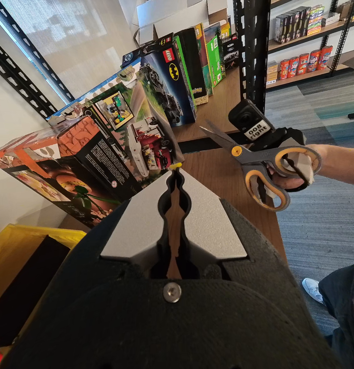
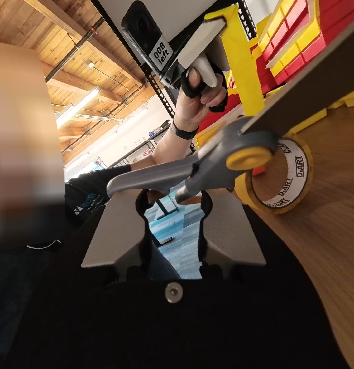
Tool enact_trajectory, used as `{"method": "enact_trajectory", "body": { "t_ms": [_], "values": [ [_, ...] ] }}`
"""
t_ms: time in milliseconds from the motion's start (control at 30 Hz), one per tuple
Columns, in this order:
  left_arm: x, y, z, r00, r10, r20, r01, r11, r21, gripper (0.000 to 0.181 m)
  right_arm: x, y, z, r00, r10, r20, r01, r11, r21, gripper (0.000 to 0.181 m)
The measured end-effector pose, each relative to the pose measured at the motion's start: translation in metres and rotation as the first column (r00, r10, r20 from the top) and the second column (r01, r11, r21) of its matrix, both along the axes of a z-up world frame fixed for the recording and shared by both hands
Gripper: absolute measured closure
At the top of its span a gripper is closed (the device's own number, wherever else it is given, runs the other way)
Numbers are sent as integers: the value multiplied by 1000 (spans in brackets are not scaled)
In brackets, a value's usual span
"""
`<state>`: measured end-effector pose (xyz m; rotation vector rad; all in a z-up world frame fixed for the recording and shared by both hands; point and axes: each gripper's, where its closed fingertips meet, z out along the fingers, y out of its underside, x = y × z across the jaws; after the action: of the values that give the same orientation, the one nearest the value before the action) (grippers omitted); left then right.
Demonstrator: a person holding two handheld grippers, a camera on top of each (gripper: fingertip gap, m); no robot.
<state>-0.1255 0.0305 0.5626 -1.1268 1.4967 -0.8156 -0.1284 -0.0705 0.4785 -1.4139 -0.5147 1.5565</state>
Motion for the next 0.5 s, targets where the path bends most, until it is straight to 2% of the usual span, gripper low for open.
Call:
{"method": "enact_trajectory", "body": {
  "t_ms": [133, 200, 233, 267, 333, 367, 433, 500],
  "values": [
    [1, 1, 0, 1000, 0, -3, 0, 1000, -3, 181, 0, 5, 0, 1000, -30, -9, 30, 1000, -1, 90],
    [1, 1, 0, 1000, -1, -5, 1, 1000, -2, 181, -4, 9, -11, 993, -75, 89, 74, 997, 15, 69],
    [1, 1, 0, 1000, -2, -7, 2, 1000, -3, 181, -6, 9, -12, 992, -72, 108, 70, 997, 19, 70],
    [2, 1, 0, 1000, -4, -9, 3, 1000, -4, 181, -8, 8, -14, 991, -61, 121, 60, 998, 13, 79],
    [3, 0, 0, 1000, -9, -10, 9, 1000, -15, 181, -8, 9, -19, 985, -54, 164, 54, 999, 8, 113],
    [4, 0, 0, 1000, -13, -10, 13, 1000, -20, 181, -7, 13, -22, 980, -77, 185, 78, 997, 5, 120],
    [4, -1, 0, 1000, -16, -13, 15, 1000, -22, 181, -2, 22, -28, 965, -134, 225, 139, 990, -6, 122],
    [5, -1, 0, 1000, -14, -17, 13, 1000, -19, 181, 0, 22, -30, 964, -128, 232, 135, 991, -14, 124]
  ]
}}
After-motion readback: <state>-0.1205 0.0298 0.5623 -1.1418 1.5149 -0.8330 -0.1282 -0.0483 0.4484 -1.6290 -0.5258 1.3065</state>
